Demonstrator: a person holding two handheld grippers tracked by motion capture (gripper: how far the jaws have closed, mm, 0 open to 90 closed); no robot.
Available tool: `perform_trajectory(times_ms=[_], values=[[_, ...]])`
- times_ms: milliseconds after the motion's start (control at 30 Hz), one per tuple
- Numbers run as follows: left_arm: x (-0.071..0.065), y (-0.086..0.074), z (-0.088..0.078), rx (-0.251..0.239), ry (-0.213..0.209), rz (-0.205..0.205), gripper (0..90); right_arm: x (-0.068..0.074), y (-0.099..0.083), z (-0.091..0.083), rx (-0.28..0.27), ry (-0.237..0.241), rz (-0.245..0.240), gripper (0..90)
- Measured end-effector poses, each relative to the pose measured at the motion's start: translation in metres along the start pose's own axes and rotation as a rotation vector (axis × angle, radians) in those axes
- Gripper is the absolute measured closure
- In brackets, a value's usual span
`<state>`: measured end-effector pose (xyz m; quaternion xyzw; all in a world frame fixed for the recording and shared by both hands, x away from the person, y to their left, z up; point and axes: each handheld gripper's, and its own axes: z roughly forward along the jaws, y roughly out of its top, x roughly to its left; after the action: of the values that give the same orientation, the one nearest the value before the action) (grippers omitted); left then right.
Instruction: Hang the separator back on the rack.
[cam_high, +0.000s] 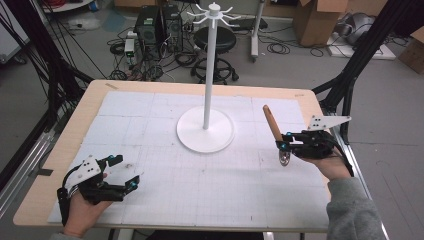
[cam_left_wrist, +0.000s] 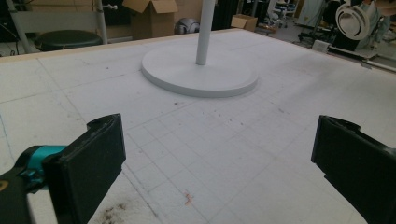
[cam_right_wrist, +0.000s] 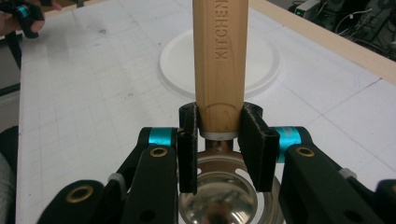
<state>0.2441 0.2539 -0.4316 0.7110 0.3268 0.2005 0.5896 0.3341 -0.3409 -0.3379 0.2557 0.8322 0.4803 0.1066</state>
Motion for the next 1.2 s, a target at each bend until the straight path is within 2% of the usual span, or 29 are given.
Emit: perform_trajectory(times_ms=[633, 833, 1200], values=[[0.000, 0.000, -0.001, -0.002, -0.001, 0.001, 3.5, 0.008, 0.027, -0.005, -0.073, -0.049, -0.012, 69.8], [0.000, 0.000, 0.000, -0.002, -0.001, 0.001, 3.4, 0.010, 0.036, -0.006, -0.102, -0.080, -0.014, 69.8], [-0.001, 0.000, -0.001, -0.004, -0.003, -0.002, 3.4, 0.016, 0.054, -0.001, -0.134, -0.093, -0.033, 69.8]])
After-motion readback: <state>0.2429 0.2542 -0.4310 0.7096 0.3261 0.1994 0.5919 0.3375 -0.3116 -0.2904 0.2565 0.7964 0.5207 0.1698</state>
